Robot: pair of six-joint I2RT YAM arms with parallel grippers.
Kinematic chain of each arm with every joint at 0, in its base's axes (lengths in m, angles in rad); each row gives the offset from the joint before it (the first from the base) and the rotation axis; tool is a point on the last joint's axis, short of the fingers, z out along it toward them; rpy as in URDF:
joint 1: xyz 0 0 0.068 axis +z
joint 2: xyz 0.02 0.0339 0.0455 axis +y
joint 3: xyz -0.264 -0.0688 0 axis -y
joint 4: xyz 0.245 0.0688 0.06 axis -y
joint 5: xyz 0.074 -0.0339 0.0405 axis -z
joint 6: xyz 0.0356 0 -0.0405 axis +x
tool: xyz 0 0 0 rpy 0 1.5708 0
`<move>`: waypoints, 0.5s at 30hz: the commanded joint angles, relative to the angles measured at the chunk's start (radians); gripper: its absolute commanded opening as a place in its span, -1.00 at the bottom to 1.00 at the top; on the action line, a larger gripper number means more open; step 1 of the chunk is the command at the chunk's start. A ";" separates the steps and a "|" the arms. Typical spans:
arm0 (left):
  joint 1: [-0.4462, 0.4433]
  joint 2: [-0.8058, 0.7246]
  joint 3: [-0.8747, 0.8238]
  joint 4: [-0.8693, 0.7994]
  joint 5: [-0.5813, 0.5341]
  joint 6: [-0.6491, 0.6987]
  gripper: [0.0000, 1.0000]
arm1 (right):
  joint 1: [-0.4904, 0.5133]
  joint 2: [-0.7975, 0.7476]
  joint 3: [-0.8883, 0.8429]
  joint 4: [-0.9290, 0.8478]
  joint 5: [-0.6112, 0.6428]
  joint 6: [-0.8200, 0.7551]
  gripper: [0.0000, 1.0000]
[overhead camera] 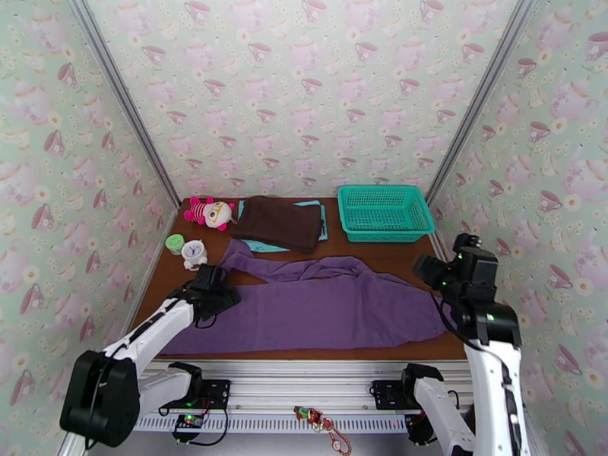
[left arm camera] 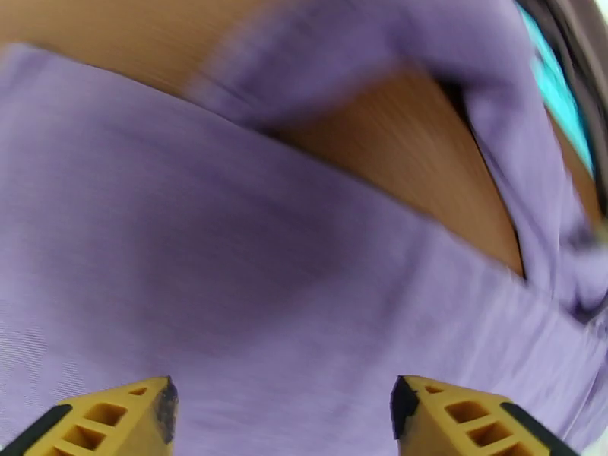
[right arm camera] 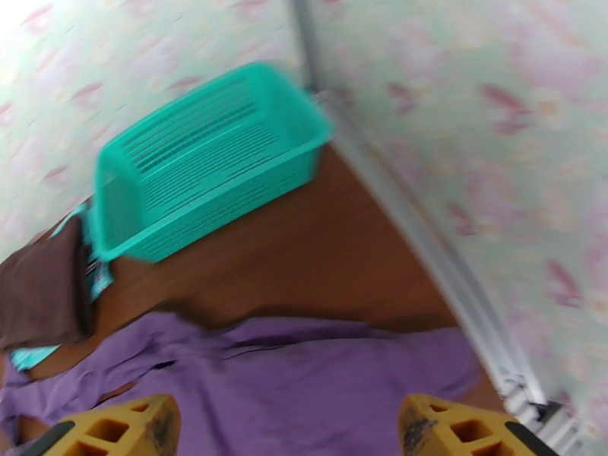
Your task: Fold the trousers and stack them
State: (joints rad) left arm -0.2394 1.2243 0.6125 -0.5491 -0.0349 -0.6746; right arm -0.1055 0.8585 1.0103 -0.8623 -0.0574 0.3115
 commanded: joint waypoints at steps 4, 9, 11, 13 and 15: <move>-0.006 0.043 -0.017 -0.014 -0.070 -0.150 0.84 | 0.125 0.104 -0.173 0.220 -0.235 0.075 0.59; 0.110 0.012 -0.083 -0.025 -0.146 -0.229 0.85 | 0.160 0.153 -0.241 0.270 -0.251 0.089 0.61; 0.157 0.020 -0.082 -0.045 -0.180 -0.253 0.86 | 0.161 0.161 -0.258 0.288 -0.259 0.095 0.61; 0.188 0.028 -0.073 -0.054 -0.223 -0.252 0.85 | 0.165 0.162 -0.265 0.302 -0.270 0.102 0.61; 0.217 0.021 -0.071 -0.049 -0.253 -0.243 0.86 | 0.174 0.160 -0.265 0.300 -0.269 0.102 0.62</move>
State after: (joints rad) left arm -0.0513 1.2453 0.5556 -0.5709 -0.1982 -0.8906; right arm 0.0570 1.0183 0.7559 -0.6071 -0.2993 0.3931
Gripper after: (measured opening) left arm 0.928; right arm 0.806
